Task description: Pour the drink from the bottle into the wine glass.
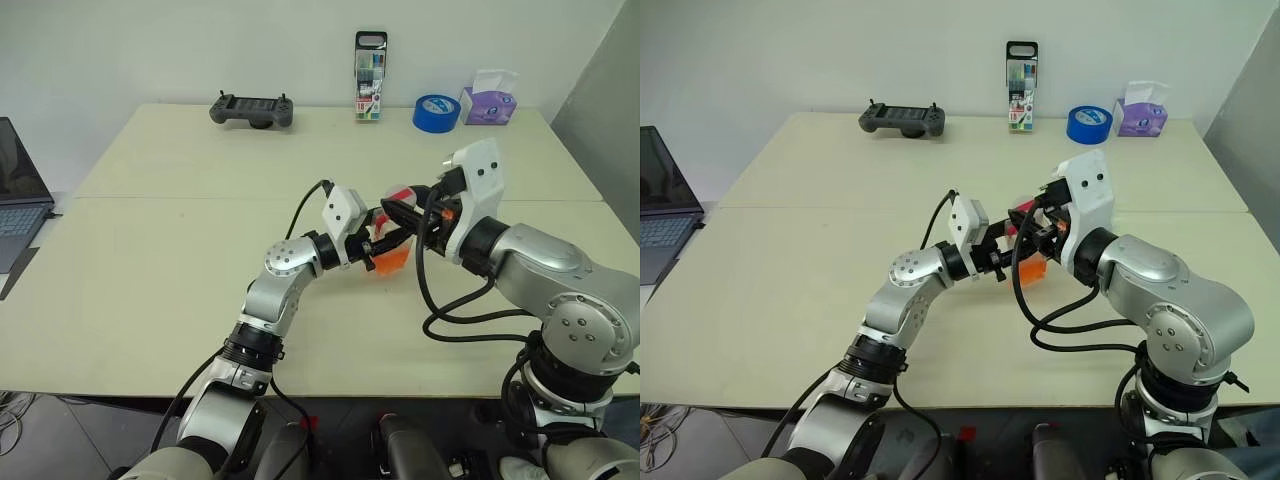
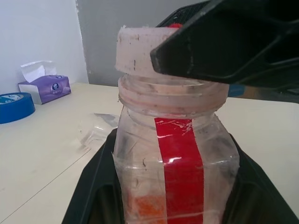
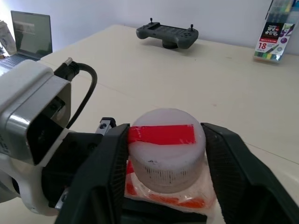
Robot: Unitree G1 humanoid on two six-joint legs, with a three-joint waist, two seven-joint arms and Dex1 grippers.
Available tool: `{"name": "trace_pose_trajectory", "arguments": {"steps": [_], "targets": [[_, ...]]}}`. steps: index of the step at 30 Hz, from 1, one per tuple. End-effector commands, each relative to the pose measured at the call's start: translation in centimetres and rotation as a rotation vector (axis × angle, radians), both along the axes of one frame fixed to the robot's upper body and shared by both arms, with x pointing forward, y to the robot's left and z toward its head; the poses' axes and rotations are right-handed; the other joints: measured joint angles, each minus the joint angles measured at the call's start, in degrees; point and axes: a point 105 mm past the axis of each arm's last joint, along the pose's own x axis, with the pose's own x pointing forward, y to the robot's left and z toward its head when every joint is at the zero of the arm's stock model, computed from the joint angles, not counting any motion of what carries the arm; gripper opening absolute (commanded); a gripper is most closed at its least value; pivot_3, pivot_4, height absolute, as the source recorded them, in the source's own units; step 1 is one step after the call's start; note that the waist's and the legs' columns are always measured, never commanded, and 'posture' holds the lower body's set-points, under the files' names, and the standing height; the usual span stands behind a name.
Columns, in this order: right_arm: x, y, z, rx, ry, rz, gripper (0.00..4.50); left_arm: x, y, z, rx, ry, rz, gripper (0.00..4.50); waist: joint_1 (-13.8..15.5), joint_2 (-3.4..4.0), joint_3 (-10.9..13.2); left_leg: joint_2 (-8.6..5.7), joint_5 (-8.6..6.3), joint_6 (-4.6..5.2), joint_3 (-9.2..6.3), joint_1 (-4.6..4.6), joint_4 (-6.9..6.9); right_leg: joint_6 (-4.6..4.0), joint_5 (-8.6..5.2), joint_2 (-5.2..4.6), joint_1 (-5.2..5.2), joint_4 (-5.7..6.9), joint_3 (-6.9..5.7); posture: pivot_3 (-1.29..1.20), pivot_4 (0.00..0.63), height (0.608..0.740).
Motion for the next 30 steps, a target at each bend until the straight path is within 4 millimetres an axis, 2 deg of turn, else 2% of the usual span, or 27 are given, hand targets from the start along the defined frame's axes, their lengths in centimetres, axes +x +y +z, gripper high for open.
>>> {"name": "trace_pose_trajectory", "arguments": {"steps": [1,6,11,14,16,17,19,20,22,24,25,30], "targets": [[-0.5,-0.2,1.9,0.010,-0.089,0.006,1.84,-0.6,0.0,1.6,-0.027,-0.070,-0.012,1.84,0.0,0.00,0.0,0.00,0.00,0.00,0.00,0.00,0.00,0.00,0.00,0.00,0.00,0.00,0.00,0.00,0.150,0.740],[-0.7,-0.1,2.8,0.007,-0.123,0.025,1.84,-0.5,-0.1,1.6,-0.024,-0.066,-0.012,1.83,0.0,0.00,0.0,0.00,0.00,0.00,0.00,0.00,0.00,0.00,0.00,0.00,0.00,0.00,0.00,0.00,0.150,0.740],[-1.5,-0.4,6.7,0.125,-0.242,0.065,1.81,-0.2,0.0,0.9,-0.003,-0.047,0.000,1.83,0.0,0.04,0.0,0.00,0.00,0.00,0.01,0.01,0.00,0.00,0.00,0.00,-0.01,0.02,0.02,0.00,0.150,0.740],[-1.5,-1.5,7.9,0.207,-0.260,0.050,1.74,0.1,0.2,0.2,0.012,-0.030,0.011,1.82,0.0,0.03,0.0,0.00,0.00,0.01,0.00,-0.01,-0.01,0.00,0.00,0.00,0.01,-0.01,-0.06,0.00,0.150,0.740],[-0.9,-3.0,7.5,0.237,-0.239,-0.030,1.74,0.1,0.2,0.0,0.014,-0.027,0.011,1.82,0.0,0.04,0.0,0.00,0.00,0.01,0.01,-0.02,-0.01,0.00,0.00,0.00,0.01,-0.02,-0.05,0.00,0.150,0.740],[-0.3,-4.3,6.7,0.246,-0.211,-0.109,1.74,0.1,0.2,0.0,0.013,-0.027,0.011,1.82,0.0,0.03,0.0,0.00,0.00,0.01,0.01,-0.02,-0.01,-0.01,0.00,-0.01,0.00,-0.01,-0.02,0.00,0.150,0.740],[0.9,-7.8,3.7,0.212,-0.134,-0.328,1.74,0.2,0.3,0.3,0.006,-0.031,0.017,1.82,0.2,0.02,0.0,-0.01,0.00,0.01,0.02,-0.02,0.00,-0.01,0.00,-0.02,0.03,-0.03,-0.04,0.00,0.150,0.740],[1.1,-8.9,2.7,0.192,-0.114,-0.390,1.74,0.3,0.3,0.3,0.004,-0.032,0.019,1.82,0.4,0.02,0.0,-0.03,0.00,0.01,0.03,-0.04,0.00,0.00,0.00,-0.05,0.05,-0.05,-0.07,0.00,0.150,0.740],[1.2,-12.9,-2.2,0.165,0.010,-0.604,1.74,0.4,0.4,0.9,-0.007,-0.037,0.027,1.82,0.5,0.00,0.0,-0.06,0.00,0.01,0.09,-0.07,0.00,0.00,0.00,-0.08,0.04,-0.08,-0.04,0.00,0.150,0.740],[0.5,-15.7,-6.2,0.189,0.099,-0.739,1.74,0.6,0.6,1.5,-0.023,-0.040,0.039,1.82,0.4,0.01,0.0,-0.06,0.00,0.01,0.15,-0.08,-0.01,0.02,-0.01,-0.09,0.04,-0.14,-0.02,0.00,0.150,0.740],[0.2,-16.1,-7.6,0.185,0.119,-0.751,1.74,0.7,0.8,1.7,-0.029,-0.041,0.048,1.82,0.3,0.02,0.0,-0.07,0.00,0.01,0.24,-0.08,-0.06,0.02,-0.01,-0.10,-0.01,-0.12,0.07,0.00,0.150,0.740],[-0.3,-16.6,-11.7,0.205,0.208,-0.792,1.74,2.0,2.2,2.3,-0.024,-0.050,0.121,1.82,-0.6,0.10,0.0,0.01,0.01,0.02,0.32,0.09,-0.05,0.29,-0.17,0.03,-0.03,0.01,0.32,0.00,0.150,0.740]]}}
